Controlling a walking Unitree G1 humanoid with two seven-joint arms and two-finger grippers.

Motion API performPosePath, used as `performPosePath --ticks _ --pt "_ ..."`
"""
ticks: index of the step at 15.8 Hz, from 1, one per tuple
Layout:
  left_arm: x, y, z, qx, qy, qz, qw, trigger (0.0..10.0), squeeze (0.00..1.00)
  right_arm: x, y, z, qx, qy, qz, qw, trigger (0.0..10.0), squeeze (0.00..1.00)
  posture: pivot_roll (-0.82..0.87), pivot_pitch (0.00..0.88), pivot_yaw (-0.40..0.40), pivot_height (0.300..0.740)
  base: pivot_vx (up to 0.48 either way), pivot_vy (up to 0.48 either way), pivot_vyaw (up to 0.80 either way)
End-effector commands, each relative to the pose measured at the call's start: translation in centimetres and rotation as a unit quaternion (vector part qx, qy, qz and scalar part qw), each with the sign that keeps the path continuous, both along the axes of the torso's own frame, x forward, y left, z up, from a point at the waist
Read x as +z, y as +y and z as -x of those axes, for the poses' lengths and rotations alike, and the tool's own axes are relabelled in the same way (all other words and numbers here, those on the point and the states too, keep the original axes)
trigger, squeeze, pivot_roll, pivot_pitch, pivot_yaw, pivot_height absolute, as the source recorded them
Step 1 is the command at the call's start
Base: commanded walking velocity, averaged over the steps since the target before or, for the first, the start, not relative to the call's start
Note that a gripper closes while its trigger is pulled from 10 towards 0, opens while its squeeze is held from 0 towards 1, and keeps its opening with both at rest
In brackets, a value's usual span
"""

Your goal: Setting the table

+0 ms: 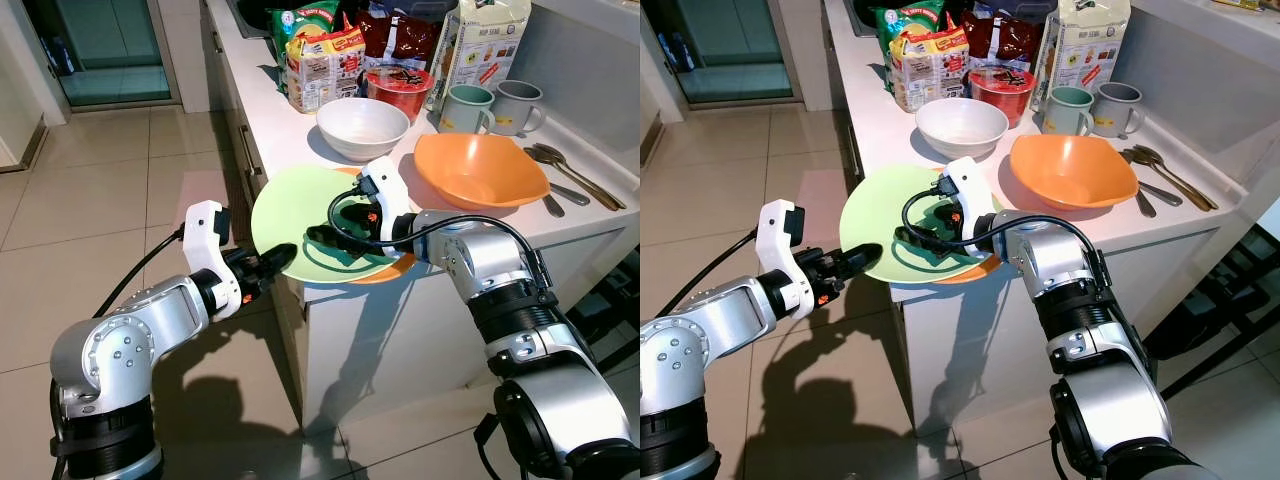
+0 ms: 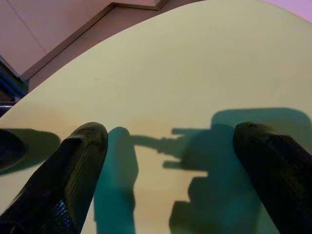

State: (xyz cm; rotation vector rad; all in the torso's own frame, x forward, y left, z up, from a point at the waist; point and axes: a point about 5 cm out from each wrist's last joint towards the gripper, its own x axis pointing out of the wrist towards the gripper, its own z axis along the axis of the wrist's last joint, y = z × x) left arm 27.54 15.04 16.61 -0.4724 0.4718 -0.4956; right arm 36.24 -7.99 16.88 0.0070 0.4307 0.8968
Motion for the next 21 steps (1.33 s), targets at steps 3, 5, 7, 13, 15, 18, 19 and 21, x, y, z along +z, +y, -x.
performPosePath --ticks 3,5,7,13,15,18,19,21 --pt "0.5 -0.4 -0.1 -0.008 -0.005 0.009 1.000 0.0 0.00 -0.5 -0.5 0.0 -0.011 0.005 0.003 1.000 10.0 0.00 0.06 0.000 -0.014 0.740 0.000 0.000 0.00" --pt "0.5 -0.4 -0.2 -0.003 -0.002 0.013 1.000 0.0 0.00 -0.3 -0.6 -0.2 -0.017 -0.003 0.004 1.000 10.0 0.00 0.06 0.000 -0.012 0.740 0.000 0.000 0.00" --pt "0.5 -0.4 -0.3 0.001 0.001 0.019 1.000 0.0 0.00 0.3 -1.0 -0.6 -0.034 -0.019 0.002 0.999 10.0 0.00 0.06 0.000 -0.011 0.740 0.000 0.000 0.00" --pt "1.0 -0.2 -1.0 0.027 -0.004 0.043 0.999 0.0 0.00 7.0 -0.9 -0.4 -0.016 -0.135 -0.116 0.984 10.0 0.00 0.05 0.000 -0.004 0.740 0.000 0.000 0.00" --pt "1.4 0.0 -1.4 0.045 -0.010 0.063 0.997 0.0 0.00 10.3 -1.1 0.5 0.002 -0.181 -0.189 0.965 10.0 0.00 0.05 0.000 -0.001 0.740 0.000 0.000 0.00" --pt "1.9 0.5 -2.2 0.084 -0.019 0.088 0.992 0.0 0.00 12.9 -1.5 1.5 0.015 -0.218 -0.229 0.949 10.0 0.00 0.05 0.000 0.004 0.740 0.000 0.000 0.00" --pt "1.9 0.6 -2.4 0.094 -0.017 0.082 0.992 0.0 0.00 12.8 -1.6 1.5 0.011 -0.221 -0.223 0.949 10.0 0.00 0.05 0.000 0.007 0.740 0.000 0.000 0.00" --pt "1.6 0.7 -2.7 0.110 -0.008 0.077 0.991 0.0 0.00 12.3 -1.9 1.5 -0.005 -0.218 -0.216 0.952 10.0 0.00 0.04 0.000 0.011 0.740 0.000 0.000 0.00"
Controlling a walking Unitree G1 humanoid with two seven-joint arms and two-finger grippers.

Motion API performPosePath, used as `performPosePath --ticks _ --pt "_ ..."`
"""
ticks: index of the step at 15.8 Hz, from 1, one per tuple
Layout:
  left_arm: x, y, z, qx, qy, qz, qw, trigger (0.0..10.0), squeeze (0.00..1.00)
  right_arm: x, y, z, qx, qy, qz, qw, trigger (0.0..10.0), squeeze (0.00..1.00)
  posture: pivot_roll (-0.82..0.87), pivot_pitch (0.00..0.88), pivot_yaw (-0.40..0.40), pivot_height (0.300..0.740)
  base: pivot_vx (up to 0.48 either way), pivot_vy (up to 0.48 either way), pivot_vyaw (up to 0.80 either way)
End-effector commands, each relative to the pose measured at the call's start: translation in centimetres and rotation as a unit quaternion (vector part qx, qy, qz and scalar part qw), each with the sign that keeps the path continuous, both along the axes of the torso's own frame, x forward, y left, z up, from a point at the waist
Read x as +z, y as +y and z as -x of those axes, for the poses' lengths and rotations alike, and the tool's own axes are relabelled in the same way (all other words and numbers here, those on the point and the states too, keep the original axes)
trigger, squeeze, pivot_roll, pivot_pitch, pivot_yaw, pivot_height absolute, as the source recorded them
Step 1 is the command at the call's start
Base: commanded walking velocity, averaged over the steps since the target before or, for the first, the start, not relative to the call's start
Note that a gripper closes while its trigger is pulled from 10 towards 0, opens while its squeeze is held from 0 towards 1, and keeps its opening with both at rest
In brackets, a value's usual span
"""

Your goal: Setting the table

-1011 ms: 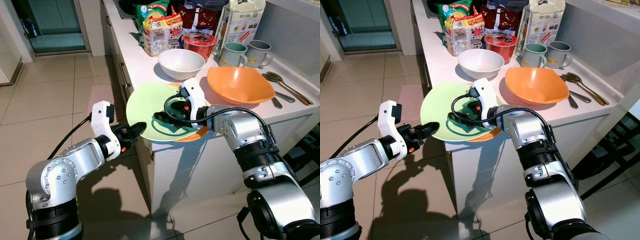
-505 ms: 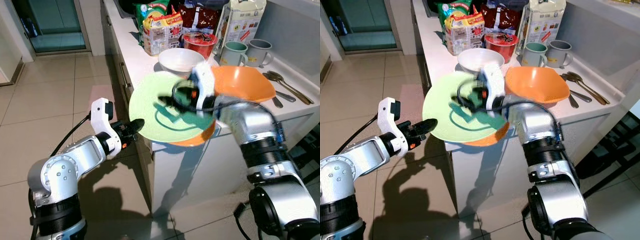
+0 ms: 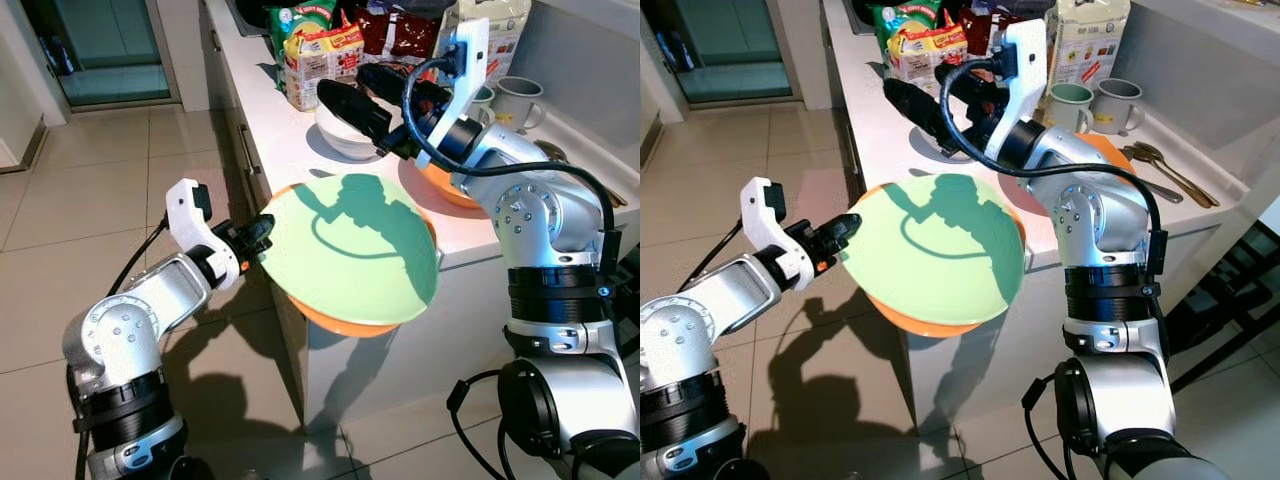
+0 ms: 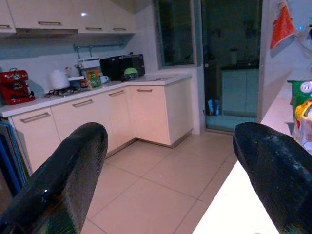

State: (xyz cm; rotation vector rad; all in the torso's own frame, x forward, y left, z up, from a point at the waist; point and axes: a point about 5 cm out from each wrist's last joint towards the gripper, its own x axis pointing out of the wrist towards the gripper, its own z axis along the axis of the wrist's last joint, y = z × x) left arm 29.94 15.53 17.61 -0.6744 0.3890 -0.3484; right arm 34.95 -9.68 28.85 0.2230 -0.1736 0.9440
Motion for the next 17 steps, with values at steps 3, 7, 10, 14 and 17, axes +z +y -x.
performPosePath --ticks 3,7,10,14,17 --pt "0.3 -0.1 -0.3 0.015 0.001 -0.009 1.000 0.0 0.00 -0.5 -0.4 0.6 -0.013 0.007 0.000 1.000 10.0 0.00 0.04 0.000 0.015 0.740 0.000 0.000 0.00" --pt "-0.6 0.3 -0.9 0.058 0.035 -0.017 0.998 0.0 0.00 -1.5 -0.7 0.7 -0.022 0.017 0.028 0.999 10.0 0.00 0.04 0.000 0.014 0.740 0.000 0.000 0.00" --pt "-0.7 0.2 -1.7 0.085 0.045 -0.014 0.995 0.0 0.00 -3.1 -0.3 1.1 -0.021 0.028 0.077 0.996 10.0 0.00 0.04 0.000 0.013 0.740 0.000 0.000 0.00" --pt "-0.8 -0.7 -2.8 0.099 0.053 -0.007 0.994 0.0 0.00 -4.2 0.1 2.3 -0.007 0.031 0.098 0.995 10.0 0.00 0.03 0.000 0.019 0.740 0.000 0.000 0.00" --pt "0.5 -1.6 -3.1 0.079 0.024 0.030 0.996 0.0 0.00 -4.5 -0.2 2.5 -0.011 0.036 0.094 0.995 10.0 0.00 0.03 0.000 0.020 0.740 0.000 0.000 0.00"
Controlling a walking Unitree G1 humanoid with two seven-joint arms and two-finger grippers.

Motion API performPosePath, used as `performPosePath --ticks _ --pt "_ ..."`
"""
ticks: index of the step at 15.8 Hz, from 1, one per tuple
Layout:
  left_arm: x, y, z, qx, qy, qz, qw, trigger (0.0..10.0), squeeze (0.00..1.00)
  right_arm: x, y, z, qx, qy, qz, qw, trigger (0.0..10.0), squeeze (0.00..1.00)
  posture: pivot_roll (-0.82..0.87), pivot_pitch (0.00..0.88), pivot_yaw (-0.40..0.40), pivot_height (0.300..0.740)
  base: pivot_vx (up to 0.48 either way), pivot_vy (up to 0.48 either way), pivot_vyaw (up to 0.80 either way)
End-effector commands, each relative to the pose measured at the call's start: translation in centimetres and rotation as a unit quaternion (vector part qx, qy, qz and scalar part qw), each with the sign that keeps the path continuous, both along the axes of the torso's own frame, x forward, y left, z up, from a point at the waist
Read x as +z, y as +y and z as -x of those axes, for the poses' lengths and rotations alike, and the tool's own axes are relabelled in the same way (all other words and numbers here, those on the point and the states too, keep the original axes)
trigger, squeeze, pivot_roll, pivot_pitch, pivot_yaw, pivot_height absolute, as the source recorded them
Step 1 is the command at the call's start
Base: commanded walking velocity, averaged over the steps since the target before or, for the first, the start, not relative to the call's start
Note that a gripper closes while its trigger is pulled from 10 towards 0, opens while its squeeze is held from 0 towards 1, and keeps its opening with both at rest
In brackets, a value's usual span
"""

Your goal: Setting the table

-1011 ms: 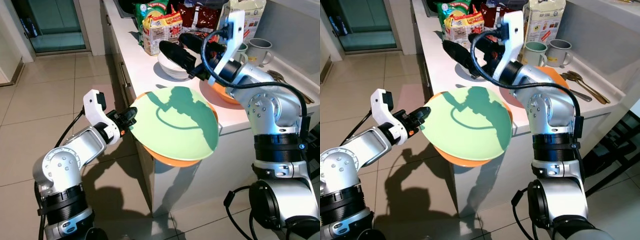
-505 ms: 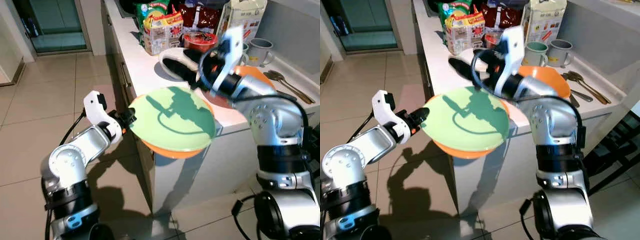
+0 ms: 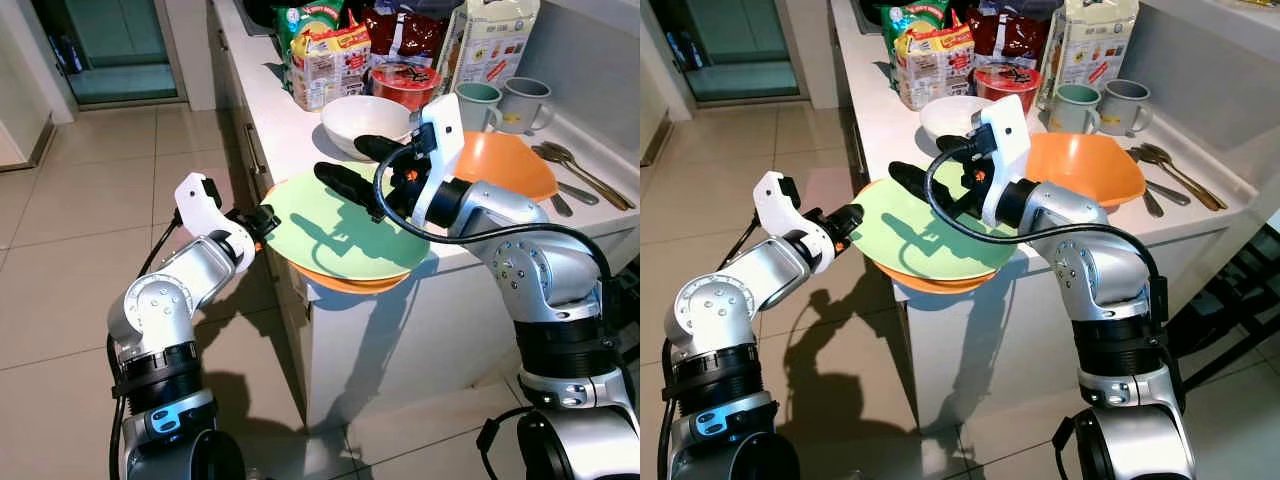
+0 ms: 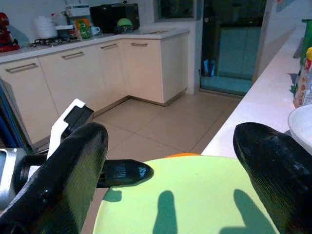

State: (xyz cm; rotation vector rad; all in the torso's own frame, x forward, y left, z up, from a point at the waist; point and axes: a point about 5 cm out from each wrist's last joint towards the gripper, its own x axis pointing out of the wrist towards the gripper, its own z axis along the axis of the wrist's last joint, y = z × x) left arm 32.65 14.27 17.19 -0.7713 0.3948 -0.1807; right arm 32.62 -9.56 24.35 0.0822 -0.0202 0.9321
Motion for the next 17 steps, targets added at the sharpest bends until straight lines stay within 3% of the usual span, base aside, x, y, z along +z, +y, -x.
performPosePath --ticks 1,4,9,11,14,17 --pt "1.2 -0.4 -0.4 -0.005 -0.022 0.007 1.000 0.0 0.00 0.0 -0.3 0.2 -0.007 0.000 -0.001 1.000 10.0 0.00 0.03 0.000 0.020 0.740 0.000 0.000 0.00" --pt "3.2 -0.3 -0.7 0.001 -0.068 0.065 0.996 0.0 0.00 0.3 -0.9 -0.2 -0.028 -0.002 -0.012 1.000 10.0 0.00 0.03 0.000 0.020 0.740 0.000 0.000 0.00" --pt "2.8 0.5 -1.1 0.043 -0.061 0.080 0.994 0.0 0.00 -0.2 -1.2 -0.4 -0.045 -0.001 0.014 0.999 10.0 0.00 0.03 0.000 0.023 0.740 0.000 0.000 0.00" --pt "1.9 0.5 -1.0 0.039 -0.035 0.078 0.996 0.0 0.00 -2.6 -1.1 -0.1 -0.056 0.041 0.069 0.995 10.0 0.00 0.03 0.000 0.021 0.740 0.000 0.000 0.00" --pt "1.0 0.2 -0.8 0.028 -0.011 0.109 0.994 0.0 0.00 -4.6 -2.1 -0.7 -0.127 0.106 0.048 0.985 10.0 0.00 0.02 0.000 0.019 0.740 0.000 0.000 0.00" --pt "0.1 -0.3 -0.7 0.026 0.015 0.152 0.988 0.0 0.00 -5.6 -2.6 -0.6 -0.151 0.133 0.023 0.979 10.0 0.00 0.02 0.000 0.019 0.740 0.000 0.000 0.00"
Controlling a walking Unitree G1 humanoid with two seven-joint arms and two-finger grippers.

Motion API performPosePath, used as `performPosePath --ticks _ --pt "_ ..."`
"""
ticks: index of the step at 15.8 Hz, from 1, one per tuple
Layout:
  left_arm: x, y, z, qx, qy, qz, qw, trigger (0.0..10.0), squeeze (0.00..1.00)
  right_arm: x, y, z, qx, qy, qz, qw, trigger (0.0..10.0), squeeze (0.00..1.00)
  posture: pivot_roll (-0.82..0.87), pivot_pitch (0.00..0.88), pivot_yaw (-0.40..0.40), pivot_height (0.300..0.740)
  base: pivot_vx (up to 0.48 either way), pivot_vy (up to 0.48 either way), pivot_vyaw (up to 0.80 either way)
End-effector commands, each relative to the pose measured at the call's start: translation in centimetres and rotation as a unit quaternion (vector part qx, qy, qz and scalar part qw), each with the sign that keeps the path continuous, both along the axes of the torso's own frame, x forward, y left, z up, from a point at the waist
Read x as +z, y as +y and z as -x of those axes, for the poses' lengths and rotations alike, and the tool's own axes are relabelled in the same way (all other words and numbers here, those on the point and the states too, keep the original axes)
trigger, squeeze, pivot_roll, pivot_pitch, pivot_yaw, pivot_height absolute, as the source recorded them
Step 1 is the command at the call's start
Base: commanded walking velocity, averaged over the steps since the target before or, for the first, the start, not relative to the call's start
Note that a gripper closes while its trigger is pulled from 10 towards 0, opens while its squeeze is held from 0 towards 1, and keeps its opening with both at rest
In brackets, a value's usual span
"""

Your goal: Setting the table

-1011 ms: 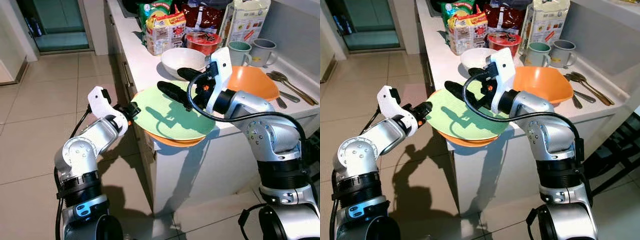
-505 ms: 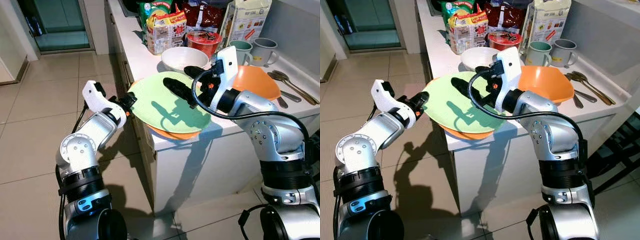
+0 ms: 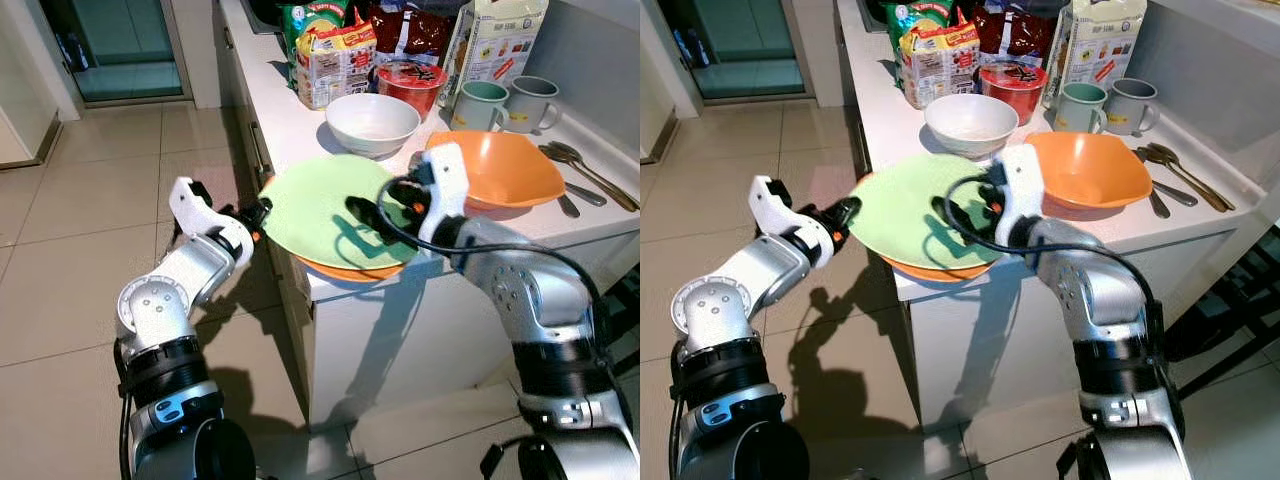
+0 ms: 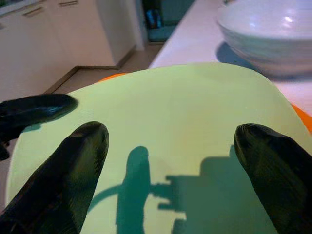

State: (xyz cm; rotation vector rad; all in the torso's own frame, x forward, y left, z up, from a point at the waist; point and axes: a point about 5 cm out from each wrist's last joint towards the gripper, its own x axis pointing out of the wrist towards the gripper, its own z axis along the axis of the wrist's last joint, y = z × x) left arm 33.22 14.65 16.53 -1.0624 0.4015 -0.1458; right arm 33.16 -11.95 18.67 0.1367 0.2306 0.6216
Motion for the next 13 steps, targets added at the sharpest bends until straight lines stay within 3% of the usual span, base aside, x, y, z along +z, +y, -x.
performPosePath --ticks 1,3,11,12,13 --pt "0.7 -0.7 -0.2 -0.003 -0.010 0.040 0.999 0.0 0.00 0.2 -0.3 -0.1 -0.013 0.005 -0.017 1.000 10.0 0.00 0.02 0.000 0.019 0.740 0.000 0.000 0.00" --pt "0.6 -0.6 -0.3 0.006 -0.002 0.068 0.998 0.0 0.00 0.4 -0.5 -0.1 -0.024 0.005 -0.030 0.999 10.0 0.00 0.02 0.000 0.018 0.740 0.000 0.000 0.00" --pt "0.3 -0.7 -0.3 0.006 0.012 0.083 0.996 0.0 0.00 0.8 -1.4 0.0 -0.061 0.023 -0.058 0.996 10.0 0.00 0.02 0.000 0.020 0.740 0.000 0.000 0.00" --pt "0.3 -0.6 -0.3 0.006 0.013 0.083 0.996 0.0 0.00 1.0 -1.6 0.0 -0.067 0.023 -0.063 0.996 10.0 0.11 0.02 0.000 0.021 0.740 0.000 0.000 0.00" --pt "0.3 -0.7 -0.3 0.006 0.013 0.082 0.997 0.0 0.00 1.0 -1.8 0.0 -0.074 0.025 -0.065 0.995 10.0 1.00 0.02 0.000 0.021 0.740 0.000 0.000 0.00"
